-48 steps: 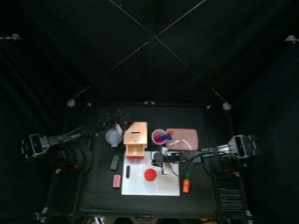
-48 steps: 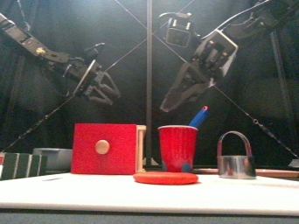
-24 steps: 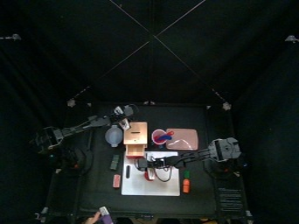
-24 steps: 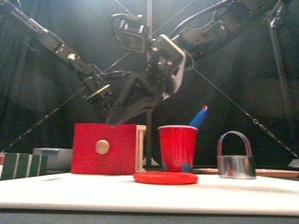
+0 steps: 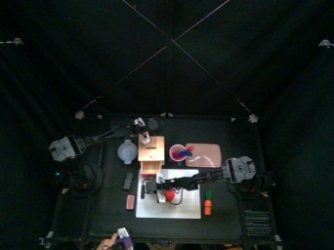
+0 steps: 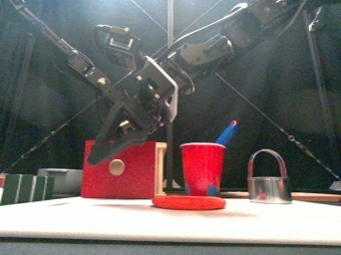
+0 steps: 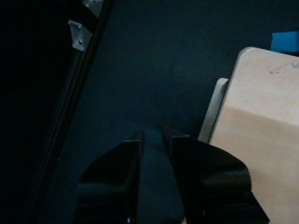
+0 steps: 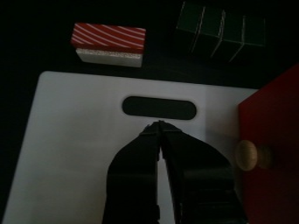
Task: Get the cutter from the drawer then cut the dough then place the extra dough in the bowl
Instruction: Shut the drawer
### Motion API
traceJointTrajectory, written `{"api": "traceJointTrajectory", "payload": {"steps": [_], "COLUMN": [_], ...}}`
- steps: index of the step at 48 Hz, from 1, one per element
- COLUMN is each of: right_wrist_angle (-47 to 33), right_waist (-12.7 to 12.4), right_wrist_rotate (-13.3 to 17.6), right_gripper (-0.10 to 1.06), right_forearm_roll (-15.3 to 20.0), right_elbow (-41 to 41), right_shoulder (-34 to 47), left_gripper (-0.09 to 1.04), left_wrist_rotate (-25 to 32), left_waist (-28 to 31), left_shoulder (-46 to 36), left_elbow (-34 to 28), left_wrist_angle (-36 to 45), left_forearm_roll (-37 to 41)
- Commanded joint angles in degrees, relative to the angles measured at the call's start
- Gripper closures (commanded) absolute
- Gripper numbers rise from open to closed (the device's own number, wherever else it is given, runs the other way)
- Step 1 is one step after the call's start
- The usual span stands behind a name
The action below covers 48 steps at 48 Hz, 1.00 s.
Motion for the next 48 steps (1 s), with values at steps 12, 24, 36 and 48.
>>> {"api": "traceJointTrajectory", "payload": {"steps": [12, 24, 36, 48], "right_wrist_angle": [-0.3, -0.3, -0.3, -0.3], "right_waist": [-7.1, -10.5, -11.9, -12.7], "right_wrist_rotate": [0.1, 0.2, -0.2, -0.1], "right_gripper": [0.74, 0.74, 0.74, 0.74], "right_forearm_roll": [-4.3, -7.6, -8.3, -10.0], "right_elbow": [-2.3, -4.1, -5.9, -7.8], "right_shoulder": [-1.2, -0.5, 1.0, 1.8], "left_gripper": [0.28, 0.28, 0.28, 0.28], "left_wrist_rotate": [0.0, 0.0, -0.1, 0.0], "left_waist": [0.0, 0.0, 0.0, 0.0], "left_shoulder": [-0.1, 0.1, 0.3, 0.3], "left_elbow": [0.0, 0.0, 0.0, -0.1], "left_wrist_angle": [-0.6, -1.2, -2.5, -2.5], "left_forearm_roll": [-0.4, -0.4, -1.3, -1.2]}}
